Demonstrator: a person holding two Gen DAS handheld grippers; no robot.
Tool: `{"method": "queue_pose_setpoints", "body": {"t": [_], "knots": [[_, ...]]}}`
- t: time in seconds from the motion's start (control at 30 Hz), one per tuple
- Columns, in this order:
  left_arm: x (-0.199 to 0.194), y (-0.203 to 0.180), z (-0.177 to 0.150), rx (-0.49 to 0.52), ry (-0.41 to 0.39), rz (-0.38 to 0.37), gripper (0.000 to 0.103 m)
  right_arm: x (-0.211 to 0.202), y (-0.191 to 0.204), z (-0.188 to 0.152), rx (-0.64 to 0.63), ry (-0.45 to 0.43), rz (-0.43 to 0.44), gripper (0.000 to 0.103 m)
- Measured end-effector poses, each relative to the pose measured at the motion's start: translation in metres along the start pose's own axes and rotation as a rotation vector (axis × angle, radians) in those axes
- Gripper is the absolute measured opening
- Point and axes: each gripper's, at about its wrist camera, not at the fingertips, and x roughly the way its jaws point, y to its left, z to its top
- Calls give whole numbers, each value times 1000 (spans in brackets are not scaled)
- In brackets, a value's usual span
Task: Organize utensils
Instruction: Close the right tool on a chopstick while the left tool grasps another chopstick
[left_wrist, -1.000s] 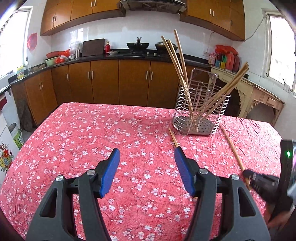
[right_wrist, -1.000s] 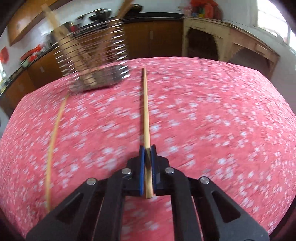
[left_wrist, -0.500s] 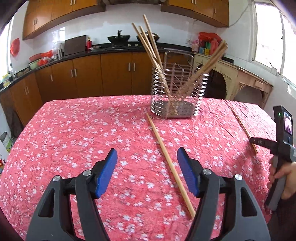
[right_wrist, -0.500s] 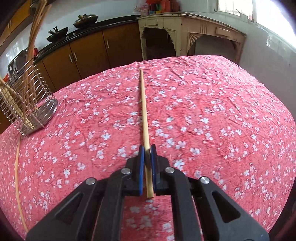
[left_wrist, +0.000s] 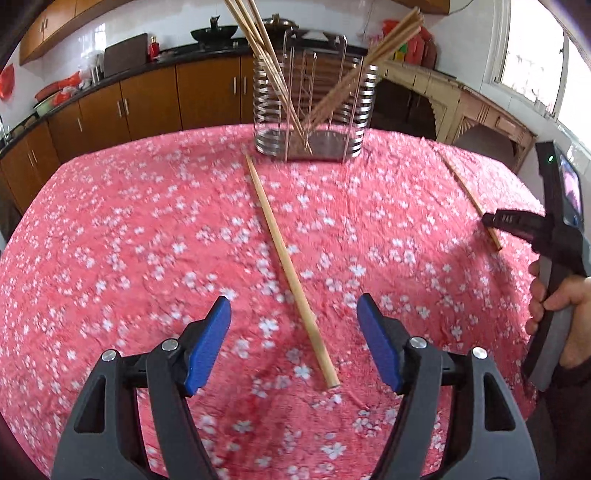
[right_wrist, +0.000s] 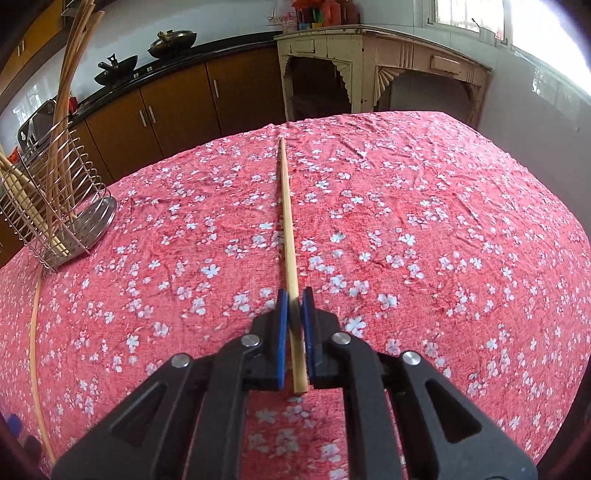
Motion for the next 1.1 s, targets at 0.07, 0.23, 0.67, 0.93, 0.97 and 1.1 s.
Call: {"method": "queue_pose_setpoints", "body": {"t": [0.07,0.23,0.67,0.93,0.97,1.1], "knots": [[5,-1,-2,-2,13,18,64,0,0,0,0,0,0,10],[13,-1,-3,-8,30,67,38,0,0,0,1,0,1,10],[25,73,24,-93,57,185,7,1,0,1,7,1,7,10],[32,112,36,-99,54,182,7,1,1,1,2,2,2,10],[32,112,36,-99,49,181,7,1,1,1,2,2,2,10],[32,107,34,-80,37,197,9,1,2,1,-2,3,-4,10]]}}
